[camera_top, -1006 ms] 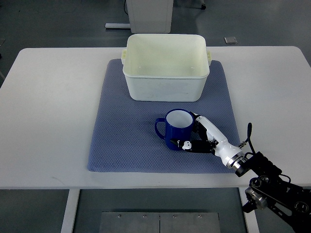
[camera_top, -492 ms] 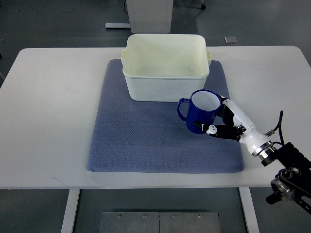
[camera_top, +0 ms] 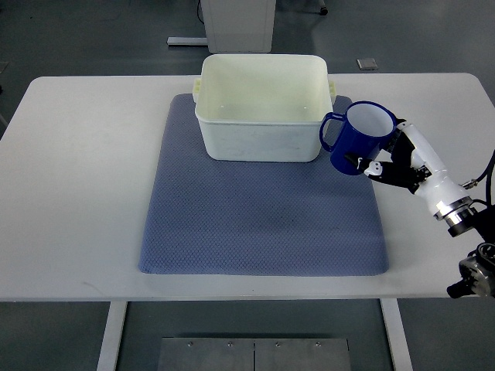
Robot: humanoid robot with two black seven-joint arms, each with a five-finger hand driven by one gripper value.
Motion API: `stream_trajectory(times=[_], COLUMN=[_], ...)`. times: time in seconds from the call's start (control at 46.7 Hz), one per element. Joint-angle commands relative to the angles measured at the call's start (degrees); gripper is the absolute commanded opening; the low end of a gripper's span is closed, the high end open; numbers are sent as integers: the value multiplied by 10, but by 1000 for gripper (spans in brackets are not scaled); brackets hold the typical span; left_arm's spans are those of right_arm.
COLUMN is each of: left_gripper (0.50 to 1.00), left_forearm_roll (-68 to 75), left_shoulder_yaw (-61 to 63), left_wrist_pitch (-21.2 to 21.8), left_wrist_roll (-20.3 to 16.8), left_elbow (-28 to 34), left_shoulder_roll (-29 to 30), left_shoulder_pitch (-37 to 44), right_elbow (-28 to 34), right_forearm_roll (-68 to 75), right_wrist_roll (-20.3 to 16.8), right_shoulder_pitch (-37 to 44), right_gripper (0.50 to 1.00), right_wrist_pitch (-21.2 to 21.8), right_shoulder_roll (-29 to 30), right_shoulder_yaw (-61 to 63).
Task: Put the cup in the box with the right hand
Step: 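Lift the blue mug and carry it above the cream box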
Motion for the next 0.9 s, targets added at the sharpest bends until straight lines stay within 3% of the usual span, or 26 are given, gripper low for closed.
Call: stream_trajectory(times=[0.0, 0.385, 0.878], left_gripper=[1000, 1000, 1000], left_forearm_roll=[0, 0, 0], left_shoulder_yaw=[0, 0, 0], left_wrist_pitch=[0, 0, 0], left_wrist_roll=[0, 0, 0], left_elbow=[0, 0, 0], left_shoulder_roll=[0, 0, 0], left_shoulder_pitch=[0, 0, 0], right_elbow=[0, -5, -109], right_forearm_roll=[0, 51, 65], right_wrist_roll=[-8, -68, -101], right_shoulder_pitch=[13, 127, 228], right_gripper=[500, 500, 500], right_wrist_pitch=[0, 1, -7], right_shoulder_roll=[0, 12, 131], right_shoulder_yaw=[1, -13, -53])
